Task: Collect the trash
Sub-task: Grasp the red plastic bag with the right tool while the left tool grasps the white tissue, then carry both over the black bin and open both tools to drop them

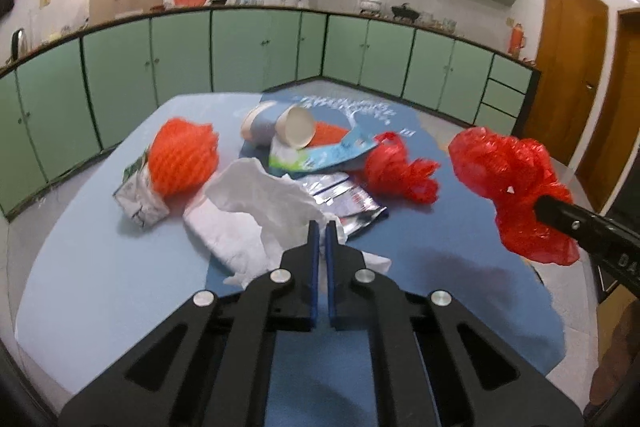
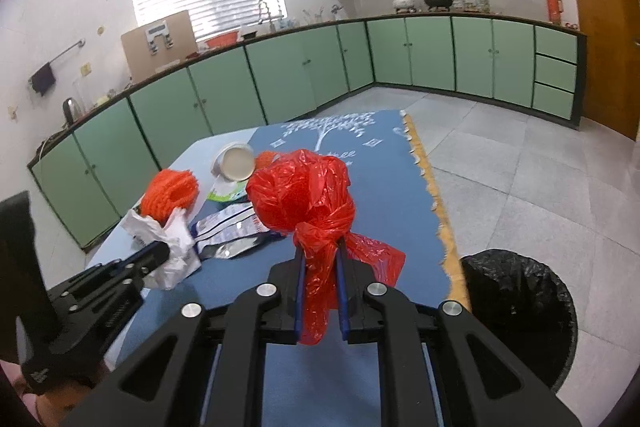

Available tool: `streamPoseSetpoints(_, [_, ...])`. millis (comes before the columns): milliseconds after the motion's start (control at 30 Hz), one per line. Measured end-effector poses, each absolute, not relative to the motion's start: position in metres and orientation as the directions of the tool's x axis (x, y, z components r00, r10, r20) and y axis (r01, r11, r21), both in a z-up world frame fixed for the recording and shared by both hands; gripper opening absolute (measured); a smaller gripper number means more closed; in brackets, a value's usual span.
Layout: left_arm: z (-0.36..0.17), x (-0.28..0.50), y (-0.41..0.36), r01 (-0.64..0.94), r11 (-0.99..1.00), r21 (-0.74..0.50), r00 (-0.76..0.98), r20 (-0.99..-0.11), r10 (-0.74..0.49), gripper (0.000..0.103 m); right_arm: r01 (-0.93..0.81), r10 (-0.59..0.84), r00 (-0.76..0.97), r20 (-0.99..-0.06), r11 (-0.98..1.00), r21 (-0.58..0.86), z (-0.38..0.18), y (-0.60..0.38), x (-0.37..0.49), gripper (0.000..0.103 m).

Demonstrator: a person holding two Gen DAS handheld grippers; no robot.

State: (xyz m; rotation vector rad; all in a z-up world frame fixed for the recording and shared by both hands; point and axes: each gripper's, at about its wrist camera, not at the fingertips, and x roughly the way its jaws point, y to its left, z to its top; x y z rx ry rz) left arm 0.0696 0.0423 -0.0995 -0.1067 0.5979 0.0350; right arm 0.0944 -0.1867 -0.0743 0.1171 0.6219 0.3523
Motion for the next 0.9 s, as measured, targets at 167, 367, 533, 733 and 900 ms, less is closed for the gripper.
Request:
streamPoseSetpoints(167, [-0.084, 0.076, 0.015, 0.026, 0.994, -0.102, 0.843, -0.532, -0.077, 0.002, -0.207, 0.290, 0.785, -0.547, 0.956, 0.210, -0.073, -0.219, 0.092, 0.013])
streamPoseSetpoints(367, [-0.076, 0.093, -0.035, 0.157, 0.981, -0.116, 0.840, -0.506, -0.195, 0.002, -0.079, 0.183, 0.813, -0.553, 0.975, 0.206, -0.076, -0.270, 0.087, 0.013])
streamPoseSetpoints(533, [-0.075, 0.110, -0.080, 0.255, 0.959, -0.125, 0.822, -0.495, -0.283, 0.002, 0.017, 0.099, 0.823, -0.559, 0.980, 0.198, -0.080, -0.311, 0.082, 0.013])
streamPoseSetpoints(733, [-0.082, 0.137, -0.140, 0.370, 0.914, -0.165, 0.757, -0.517, -0.400, 0.002, 0.127, 0.009, 0.805, -0.593, 0.974, 0.188, -0.095, -0.351, 0.079, 0.013])
streamPoseSetpoints(900, [-0.095, 0.158, -0.189, 0.457, 0.870, -0.188, 0.689, -0.545, -0.479, 0.002, 0.201, -0.040, 0.774, -0.632, 0.962, 0.184, -0.114, -0.378, 0.076, 0.013])
